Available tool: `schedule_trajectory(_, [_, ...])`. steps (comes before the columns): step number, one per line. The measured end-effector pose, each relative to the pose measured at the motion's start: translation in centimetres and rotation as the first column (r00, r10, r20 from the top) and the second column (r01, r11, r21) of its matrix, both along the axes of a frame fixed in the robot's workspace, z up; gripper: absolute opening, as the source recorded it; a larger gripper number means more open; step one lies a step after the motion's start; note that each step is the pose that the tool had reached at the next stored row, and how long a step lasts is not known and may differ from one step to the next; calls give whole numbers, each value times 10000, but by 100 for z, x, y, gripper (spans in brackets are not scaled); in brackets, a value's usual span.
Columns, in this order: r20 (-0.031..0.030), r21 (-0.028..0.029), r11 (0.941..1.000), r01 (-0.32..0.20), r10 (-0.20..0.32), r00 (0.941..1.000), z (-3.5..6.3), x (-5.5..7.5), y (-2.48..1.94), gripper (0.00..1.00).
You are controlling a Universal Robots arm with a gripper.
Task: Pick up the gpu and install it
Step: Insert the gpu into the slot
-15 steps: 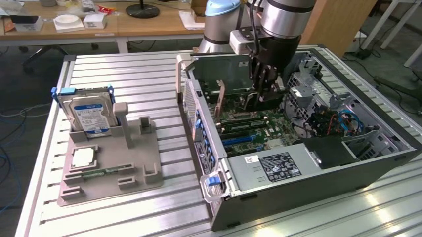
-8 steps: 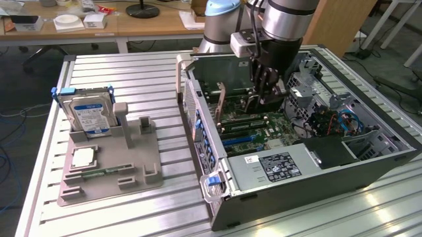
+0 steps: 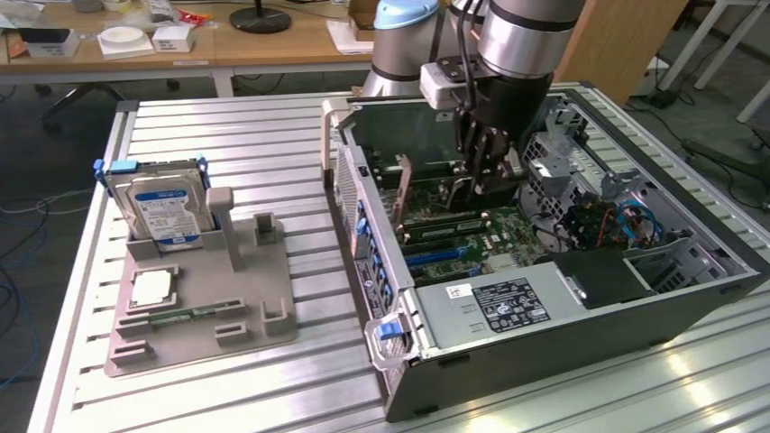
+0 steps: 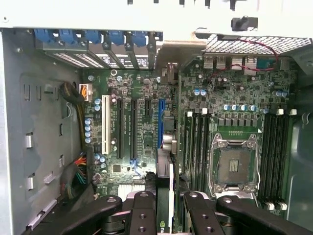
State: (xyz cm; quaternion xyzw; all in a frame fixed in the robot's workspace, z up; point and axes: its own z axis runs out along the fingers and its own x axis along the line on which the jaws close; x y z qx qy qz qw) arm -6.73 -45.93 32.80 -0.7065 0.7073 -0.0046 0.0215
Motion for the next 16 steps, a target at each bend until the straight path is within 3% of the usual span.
schedule_trajectory(8, [1,1,10000,1,-1,10000,-16,-14,-43,27])
schedule_trajectory(16, [0,0,10000,0,0,10000,-83,-27,-52,27])
